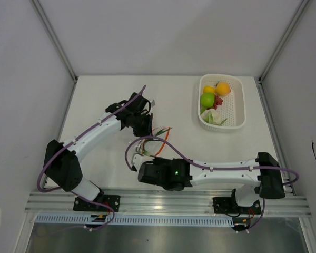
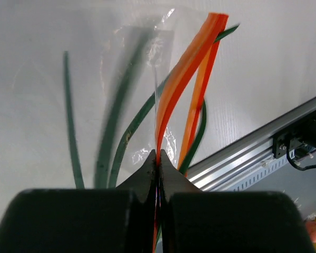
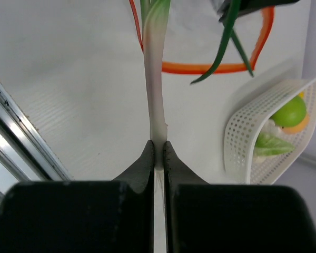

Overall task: Place the food in the zip-top bag and seal the zipper
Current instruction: Place the fake vegetable in the zipper food storage bag.

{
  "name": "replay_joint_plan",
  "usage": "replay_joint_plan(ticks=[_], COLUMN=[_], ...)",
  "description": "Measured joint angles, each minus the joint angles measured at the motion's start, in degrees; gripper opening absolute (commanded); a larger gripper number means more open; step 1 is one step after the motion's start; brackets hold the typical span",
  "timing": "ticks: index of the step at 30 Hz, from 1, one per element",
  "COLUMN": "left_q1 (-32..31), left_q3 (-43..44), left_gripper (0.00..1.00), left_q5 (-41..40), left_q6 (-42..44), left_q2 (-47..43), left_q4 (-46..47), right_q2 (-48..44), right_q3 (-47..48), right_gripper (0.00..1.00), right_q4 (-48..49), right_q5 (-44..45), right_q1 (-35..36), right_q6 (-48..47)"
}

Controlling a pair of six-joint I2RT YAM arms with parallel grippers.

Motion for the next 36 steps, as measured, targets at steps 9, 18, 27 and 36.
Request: replay_joint_plan(ticks=[9,18,27,36], left_q1=[-0.2,-0.3,-0.5,-0.6], left_q3=[-0.3,-2.1,-4.1,-5.0], left_gripper=[0.01,0.0,0.01,0.01], left_q5=[3.9,4.3,0.7,-3.2], left_q6=[0.9,0.4,-1.4,-2.7], left_q2=[-0.5,-5.5,-8.6,-10.1], left_q4=[1.8,3.1,3.8,4.4], right_q2=[-1.5,-1.2,-4.2,-9.1], right_q3=[0.0,-4.4,-9.9,-11.3], right_gripper=[0.0,0.0,0.0,0.0], right_q4=[7.5,9.9,9.8,9.1], right_q5=[-5.3,-11.0,-14.3,-15.9], right_q1=[-4.0,-9.0,-9.9,-12.9], right_q6=[-6.0,-3.7,2.5,7.8])
